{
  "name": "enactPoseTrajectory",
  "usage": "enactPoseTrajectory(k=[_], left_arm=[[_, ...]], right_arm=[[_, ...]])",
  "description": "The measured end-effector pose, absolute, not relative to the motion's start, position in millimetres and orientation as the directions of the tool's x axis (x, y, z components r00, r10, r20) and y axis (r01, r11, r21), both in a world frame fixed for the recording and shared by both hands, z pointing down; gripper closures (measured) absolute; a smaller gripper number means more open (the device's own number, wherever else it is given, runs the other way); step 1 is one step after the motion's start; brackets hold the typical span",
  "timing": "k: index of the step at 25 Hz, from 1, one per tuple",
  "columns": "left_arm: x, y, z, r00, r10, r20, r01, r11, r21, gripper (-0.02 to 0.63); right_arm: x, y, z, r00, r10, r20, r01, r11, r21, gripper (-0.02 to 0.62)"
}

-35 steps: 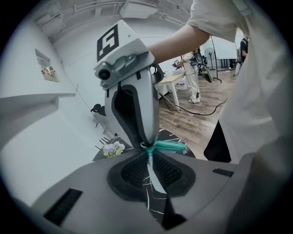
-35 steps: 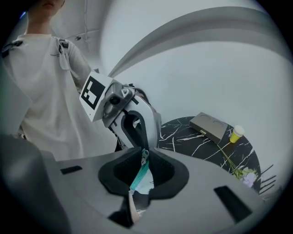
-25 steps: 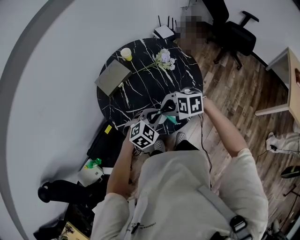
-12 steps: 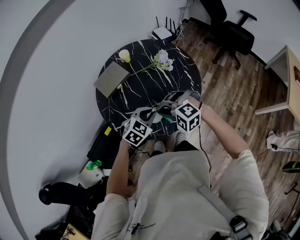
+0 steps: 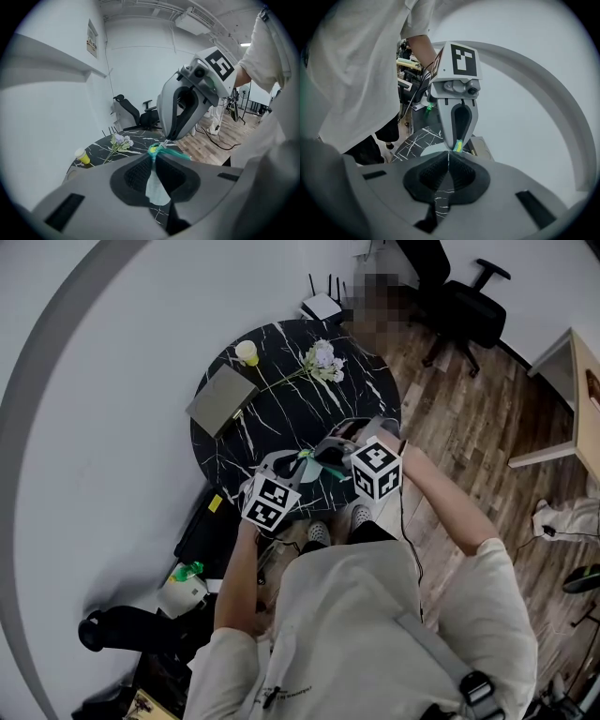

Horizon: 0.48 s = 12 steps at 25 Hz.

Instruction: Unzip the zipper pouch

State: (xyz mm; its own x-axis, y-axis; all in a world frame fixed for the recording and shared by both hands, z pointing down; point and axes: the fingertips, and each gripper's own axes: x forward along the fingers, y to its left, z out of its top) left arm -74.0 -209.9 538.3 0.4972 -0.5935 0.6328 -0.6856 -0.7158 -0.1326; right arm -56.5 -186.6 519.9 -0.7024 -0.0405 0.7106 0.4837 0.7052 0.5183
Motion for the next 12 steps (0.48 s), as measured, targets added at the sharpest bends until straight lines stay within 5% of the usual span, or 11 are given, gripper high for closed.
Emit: enactPoseTrajectory(k=[12], left_arm=[[-76.4, -214.6, 527.6, 0.466, -0.624, 0.627, -0.684, -0.704, -0.192, 0.557]], right_arm=[[-50.2, -194.4, 522.7, -0.687, -0.047, 0.725, 0.491, 0.706, 0.511, 0.583]])
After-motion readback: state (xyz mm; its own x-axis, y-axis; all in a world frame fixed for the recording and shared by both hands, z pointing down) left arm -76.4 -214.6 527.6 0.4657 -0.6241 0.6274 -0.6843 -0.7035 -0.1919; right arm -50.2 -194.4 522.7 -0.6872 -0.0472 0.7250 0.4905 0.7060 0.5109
